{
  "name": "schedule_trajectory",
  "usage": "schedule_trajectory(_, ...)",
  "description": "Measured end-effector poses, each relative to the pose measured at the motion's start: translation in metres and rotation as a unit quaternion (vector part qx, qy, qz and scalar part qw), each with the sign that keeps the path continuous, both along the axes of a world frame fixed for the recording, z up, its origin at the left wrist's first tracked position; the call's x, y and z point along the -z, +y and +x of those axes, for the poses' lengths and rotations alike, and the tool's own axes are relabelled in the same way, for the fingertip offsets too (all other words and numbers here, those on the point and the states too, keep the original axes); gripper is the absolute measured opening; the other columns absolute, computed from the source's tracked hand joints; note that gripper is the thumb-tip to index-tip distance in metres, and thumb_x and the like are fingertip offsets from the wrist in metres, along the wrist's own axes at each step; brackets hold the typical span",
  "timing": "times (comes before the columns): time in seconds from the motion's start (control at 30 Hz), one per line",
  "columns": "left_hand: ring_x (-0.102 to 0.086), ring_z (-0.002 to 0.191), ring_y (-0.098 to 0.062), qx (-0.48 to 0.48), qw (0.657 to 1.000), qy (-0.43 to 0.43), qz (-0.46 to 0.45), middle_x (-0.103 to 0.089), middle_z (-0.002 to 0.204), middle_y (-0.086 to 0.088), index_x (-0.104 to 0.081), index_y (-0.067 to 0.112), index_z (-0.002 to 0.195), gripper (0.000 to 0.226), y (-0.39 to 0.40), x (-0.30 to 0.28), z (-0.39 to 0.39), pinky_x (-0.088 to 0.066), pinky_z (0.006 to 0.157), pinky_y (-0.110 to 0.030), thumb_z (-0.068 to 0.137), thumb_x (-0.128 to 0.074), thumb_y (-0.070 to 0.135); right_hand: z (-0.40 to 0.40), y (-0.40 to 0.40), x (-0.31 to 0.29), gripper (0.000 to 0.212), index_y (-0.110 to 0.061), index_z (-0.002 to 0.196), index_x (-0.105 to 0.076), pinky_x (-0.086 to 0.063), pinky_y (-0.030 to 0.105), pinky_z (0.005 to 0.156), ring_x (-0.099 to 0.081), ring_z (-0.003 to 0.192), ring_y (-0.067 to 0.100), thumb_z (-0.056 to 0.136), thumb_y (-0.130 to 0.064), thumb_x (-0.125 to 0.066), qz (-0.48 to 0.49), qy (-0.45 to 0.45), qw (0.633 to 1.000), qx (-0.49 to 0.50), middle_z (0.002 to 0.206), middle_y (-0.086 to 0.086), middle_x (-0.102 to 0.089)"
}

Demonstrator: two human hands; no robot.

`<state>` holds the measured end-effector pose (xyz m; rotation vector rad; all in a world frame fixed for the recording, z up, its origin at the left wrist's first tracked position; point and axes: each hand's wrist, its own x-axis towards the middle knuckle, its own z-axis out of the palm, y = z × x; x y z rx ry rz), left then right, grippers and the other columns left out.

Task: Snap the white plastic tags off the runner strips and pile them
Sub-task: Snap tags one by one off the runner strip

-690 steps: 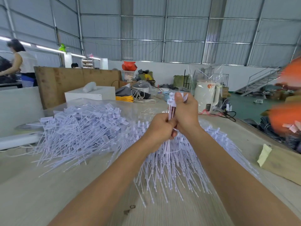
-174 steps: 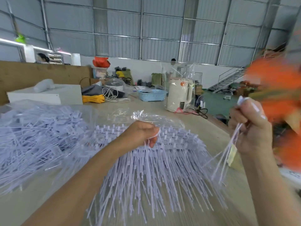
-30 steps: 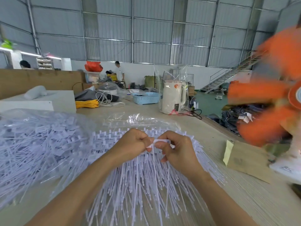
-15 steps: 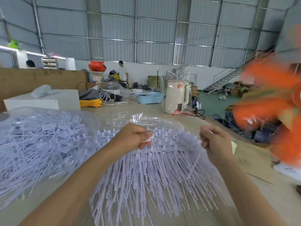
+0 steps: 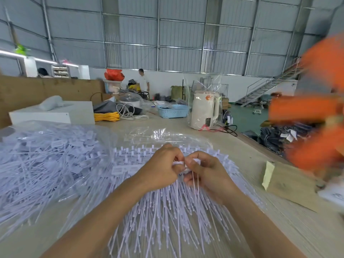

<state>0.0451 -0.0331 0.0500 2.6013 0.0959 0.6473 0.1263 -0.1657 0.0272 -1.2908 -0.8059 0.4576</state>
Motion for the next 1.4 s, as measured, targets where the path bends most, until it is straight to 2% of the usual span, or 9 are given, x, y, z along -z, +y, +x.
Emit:
schedule_trajectory(0.23,-0.058,0.070,-0.019,-0.030,0.998,0.054,-0.028,-0.064,0.080,-0.001,-0.065,0.019,0.087,0.025,0.010,-0.007,-0.007,-0.045,0.067,-0.032,0.086,-0.062,0.044,0.007,0.000,0.002,0.008,-0.010,0.086,-0.065,-0.038,0.019,0.042,-0.045,0.041,0.011,0.090,-0.006,-0.059,0.056,-0.042,0.996,0.055,0.047,0.002,-0.050)
schedule_trajectory(0.5,-0.055,0.063,-0.017,-0.013,1.000,0.010,-0.017,-0.060,0.066,-0.001,-0.059,0.019,0.066,0.026,0.005,-0.012,-0.009,-0.045,0.065,-0.032,0.089,-0.061,0.030,0.006,-0.005,0.000,0.023,0.003,0.082,-0.060,-0.037,0.019,0.046,-0.044,0.046,0.012,0.093,-0.017,-0.057,-0.019,-0.102,0.994,0.016,0.050,0.001,-0.052)
schedule_trajectory(0.63,-0.040,0.050,-0.015,-0.016,0.996,-0.012,-0.083,-0.045,0.050,0.004,-0.047,0.012,0.053,0.044,0.006,-0.006,-0.005,-0.036,0.059,-0.030,0.095,-0.051,0.023,0.000,-0.002,-0.001,0.021,0.001,0.074,-0.059,-0.038,0.020,0.046,-0.044,0.039,0.009,0.091,-0.011,-0.060,-0.034,-0.203,0.973,0.107,0.044,-0.002,-0.052)
schedule_trajectory(0.8,-0.045,0.044,-0.006,-0.026,0.973,0.027,-0.229,-0.037,0.034,0.011,-0.050,0.018,0.033,0.061,0.005,-0.008,-0.001,-0.054,0.077,-0.041,0.093,-0.055,0.014,-0.006,0.005,0.001,0.022,-0.015,0.068,-0.062,-0.043,0.020,0.049,-0.050,0.042,0.005,0.088,-0.006,-0.063,-0.029,-0.312,0.929,0.196,0.052,-0.006,-0.054)
schedule_trajectory(0.97,-0.031,0.031,-0.004,0.032,0.929,0.079,-0.359,-0.041,0.033,0.008,-0.052,0.015,0.035,0.057,0.006,-0.017,-0.009,-0.026,0.038,-0.013,0.090,-0.054,0.002,-0.005,0.003,0.001,0.015,0.000,0.071,-0.066,-0.041,0.022,0.053,-0.050,0.057,0.016,0.085,0.001,-0.060,0.063,-0.557,0.799,0.219,0.064,0.009,-0.058)
schedule_trajectory(1.03,-0.030,0.030,-0.002,0.032,0.934,0.079,-0.346,-0.040,0.032,0.009,-0.052,0.015,0.044,0.048,0.006,-0.023,-0.015,-0.027,0.037,-0.012,0.090,-0.054,0.003,0.000,-0.003,-0.005,0.015,0.000,0.074,-0.066,-0.044,0.020,0.050,-0.054,0.053,0.013,0.087,-0.001,-0.062,0.051,-0.472,0.842,0.255,0.066,0.007,-0.059)
schedule_trajectory(1.13,-0.039,0.032,0.001,0.007,0.942,0.046,-0.332,-0.044,0.033,0.011,-0.062,0.004,0.068,0.024,0.012,-0.032,-0.022,-0.037,0.044,-0.011,0.091,-0.056,0.008,0.029,-0.031,-0.016,0.019,-0.007,0.072,-0.058,-0.039,0.013,0.040,-0.049,0.044,0.008,0.091,-0.009,-0.058,0.043,-0.114,0.934,0.336,0.058,0.003,-0.053)
schedule_trajectory(1.23,-0.054,0.050,-0.003,-0.021,0.968,0.001,-0.250,-0.055,0.043,0.012,-0.067,0.014,0.062,0.033,0.018,-0.029,-0.022,-0.049,0.068,-0.023,0.093,-0.057,0.020,0.048,-0.048,-0.020,0.017,-0.005,0.076,-0.053,-0.035,0.012,0.037,-0.041,0.042,0.007,0.094,-0.006,-0.054,0.117,0.126,0.947,0.272,0.063,0.005,-0.042)
schedule_trajectory(1.4,-0.044,0.052,-0.009,0.001,0.996,0.033,-0.082,-0.058,0.067,-0.003,-0.050,0.018,0.063,0.037,0.008,-0.014,-0.012,-0.034,0.057,-0.024,0.098,-0.045,0.027,0.033,-0.032,-0.024,0.015,-0.006,0.081,-0.048,-0.034,0.009,0.031,-0.041,0.037,0.003,0.096,-0.007,-0.046,0.148,0.284,0.946,0.048,0.064,0.005,-0.043)
